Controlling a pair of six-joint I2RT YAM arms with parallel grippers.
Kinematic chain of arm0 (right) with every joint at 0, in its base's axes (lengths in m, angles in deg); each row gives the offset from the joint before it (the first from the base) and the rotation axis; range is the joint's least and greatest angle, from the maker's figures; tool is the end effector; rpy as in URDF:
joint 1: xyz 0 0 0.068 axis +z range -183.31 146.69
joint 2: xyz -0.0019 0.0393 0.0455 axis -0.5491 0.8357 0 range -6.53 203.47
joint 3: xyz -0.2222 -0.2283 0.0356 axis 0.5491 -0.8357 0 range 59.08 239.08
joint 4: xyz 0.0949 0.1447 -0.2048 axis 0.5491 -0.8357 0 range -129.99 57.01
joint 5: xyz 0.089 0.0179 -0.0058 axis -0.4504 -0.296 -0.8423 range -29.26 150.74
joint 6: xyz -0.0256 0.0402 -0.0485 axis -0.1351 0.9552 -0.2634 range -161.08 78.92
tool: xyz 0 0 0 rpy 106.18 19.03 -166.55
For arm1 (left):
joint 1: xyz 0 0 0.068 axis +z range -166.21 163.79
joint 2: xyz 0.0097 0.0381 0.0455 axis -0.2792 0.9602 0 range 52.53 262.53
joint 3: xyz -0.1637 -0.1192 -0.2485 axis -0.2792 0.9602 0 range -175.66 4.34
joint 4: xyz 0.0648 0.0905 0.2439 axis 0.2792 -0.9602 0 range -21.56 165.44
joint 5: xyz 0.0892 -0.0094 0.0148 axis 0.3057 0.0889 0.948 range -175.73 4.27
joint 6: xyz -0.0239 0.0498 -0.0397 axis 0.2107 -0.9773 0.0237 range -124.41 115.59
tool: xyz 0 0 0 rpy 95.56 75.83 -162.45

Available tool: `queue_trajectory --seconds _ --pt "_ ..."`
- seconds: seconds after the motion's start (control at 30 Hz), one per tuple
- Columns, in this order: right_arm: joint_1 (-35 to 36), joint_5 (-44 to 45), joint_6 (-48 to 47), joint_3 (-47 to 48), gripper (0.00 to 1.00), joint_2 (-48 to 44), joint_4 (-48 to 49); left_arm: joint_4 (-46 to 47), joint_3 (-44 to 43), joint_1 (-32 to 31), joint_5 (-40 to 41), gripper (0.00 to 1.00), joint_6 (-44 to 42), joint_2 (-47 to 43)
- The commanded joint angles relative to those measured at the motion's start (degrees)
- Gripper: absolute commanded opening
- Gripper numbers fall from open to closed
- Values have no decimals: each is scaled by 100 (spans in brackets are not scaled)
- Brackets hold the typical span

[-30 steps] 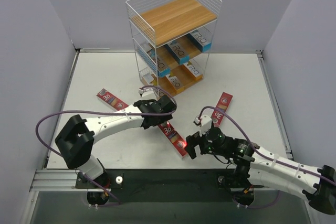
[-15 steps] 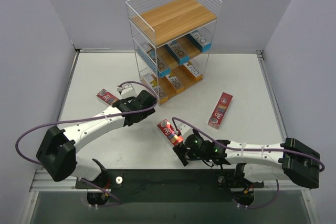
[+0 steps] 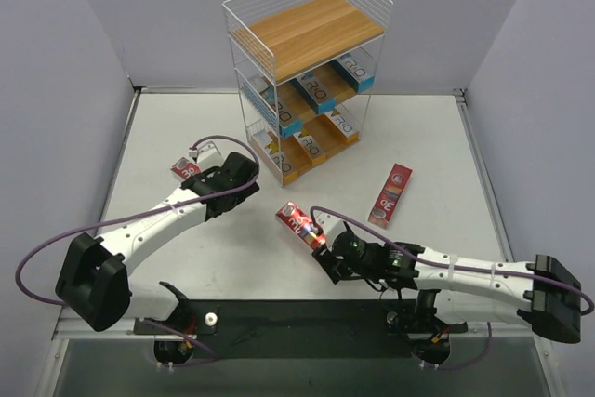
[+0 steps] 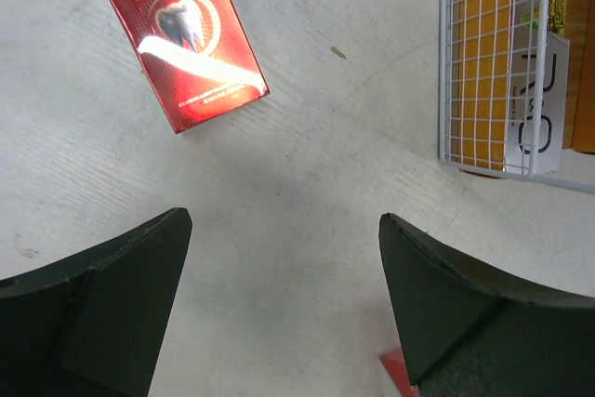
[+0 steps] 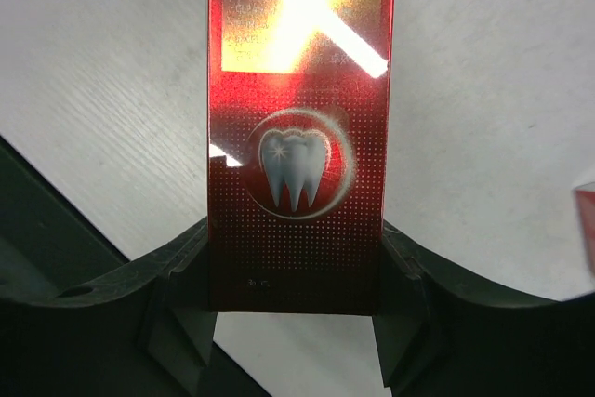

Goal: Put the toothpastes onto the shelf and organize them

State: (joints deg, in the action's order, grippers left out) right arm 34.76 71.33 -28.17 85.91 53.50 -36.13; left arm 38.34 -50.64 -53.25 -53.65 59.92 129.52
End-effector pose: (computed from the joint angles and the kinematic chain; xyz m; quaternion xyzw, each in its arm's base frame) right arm 0.0879 0.1913 0.2212 -0.3745 0.8068 0.2292 0.3953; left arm 0.2309 -0.1379 0.2765 -0.2901 0.8828 -0.0294 0.3683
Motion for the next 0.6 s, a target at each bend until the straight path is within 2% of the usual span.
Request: queue_trajectory --seconds 0.0,0.13,0.3,0.57 --pt "-232 479 -315 1085 22 -755 -1012 510 49 293 53 94 -526 -290" --pt "-733 278 -552 2123 22 -1177 -1926 862 145 556 10 94 -1036 -430" --pt "-1401 -118 -859 3450 20 -1222 -2955 1283 277 838 -87 94 -1659 -580" --pt "-2806 -926 -1457 6215 20 -195 -4106 2153 698 874 -175 97 -2934 -905"
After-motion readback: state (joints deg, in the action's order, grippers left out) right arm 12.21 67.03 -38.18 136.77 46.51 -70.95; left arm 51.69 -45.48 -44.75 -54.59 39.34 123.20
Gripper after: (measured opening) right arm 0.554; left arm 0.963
